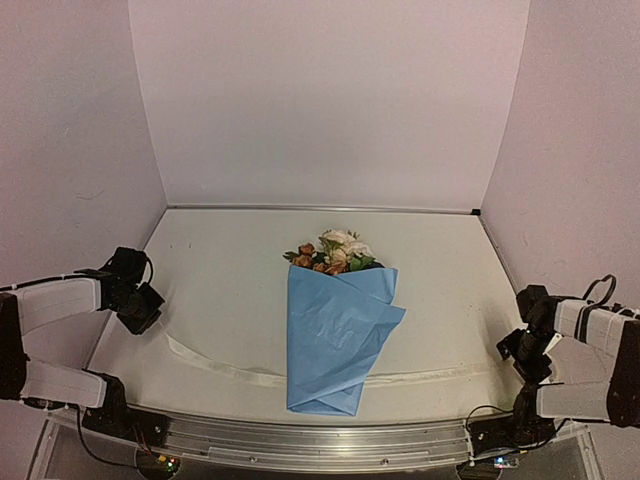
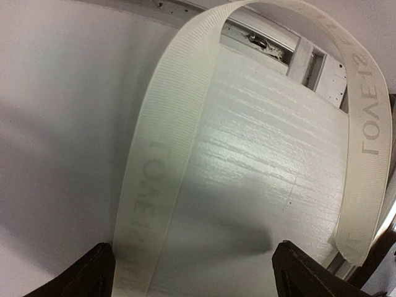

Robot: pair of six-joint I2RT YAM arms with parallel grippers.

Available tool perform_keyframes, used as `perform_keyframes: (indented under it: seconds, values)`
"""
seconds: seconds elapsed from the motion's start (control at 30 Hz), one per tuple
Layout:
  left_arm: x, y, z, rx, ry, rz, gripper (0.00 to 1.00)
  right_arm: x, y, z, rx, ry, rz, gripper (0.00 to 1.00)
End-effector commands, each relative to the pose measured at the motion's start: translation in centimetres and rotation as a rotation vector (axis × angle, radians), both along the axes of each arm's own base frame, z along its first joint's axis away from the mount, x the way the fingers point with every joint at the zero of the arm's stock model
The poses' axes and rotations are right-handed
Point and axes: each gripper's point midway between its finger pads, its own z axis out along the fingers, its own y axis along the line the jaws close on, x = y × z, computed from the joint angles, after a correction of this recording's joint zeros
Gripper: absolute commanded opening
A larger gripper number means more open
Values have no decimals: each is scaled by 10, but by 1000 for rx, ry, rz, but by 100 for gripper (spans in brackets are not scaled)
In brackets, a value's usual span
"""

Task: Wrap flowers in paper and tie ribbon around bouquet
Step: Adjust the ribbon at the center of the board.

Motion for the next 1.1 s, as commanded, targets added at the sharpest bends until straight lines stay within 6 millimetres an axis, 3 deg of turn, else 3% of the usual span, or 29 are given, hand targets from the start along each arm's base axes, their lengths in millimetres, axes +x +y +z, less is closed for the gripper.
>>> perform_keyframes:
  seconds: [0.0, 0.17, 0.23, 0.33, 0.4, 0.57, 0.83, 1.07]
  values:
    - [8, -4, 9, -18, -48, -13, 0, 7, -6, -4, 26, -4, -12, 86]
    - [9, -4, 9, -20, -49, -17, 0, 21, -6, -11, 57, -30, -22, 74]
    - [9, -4, 9, -17, -49, -18, 0, 30, -4, -13, 79, -48, -18, 65]
    - [9, -3, 11, -12, -53, -15, 0, 41, 1, -15, 115, -61, -16, 47]
    - [9, -2, 11, -7, -55, -12, 0, 49, 6, -16, 156, -69, -12, 28]
    - [10, 0, 12, 3, -55, -7, 0, 61, 9, -12, 178, -91, -4, 3]
    - [28, 3, 25, 32, -87, 2, 0, 82, -1, 21, 133, -131, 40, 0]
    - [68, 9, 33, 73, -101, 6, 0, 108, -16, 48, 71, -147, 48, 0]
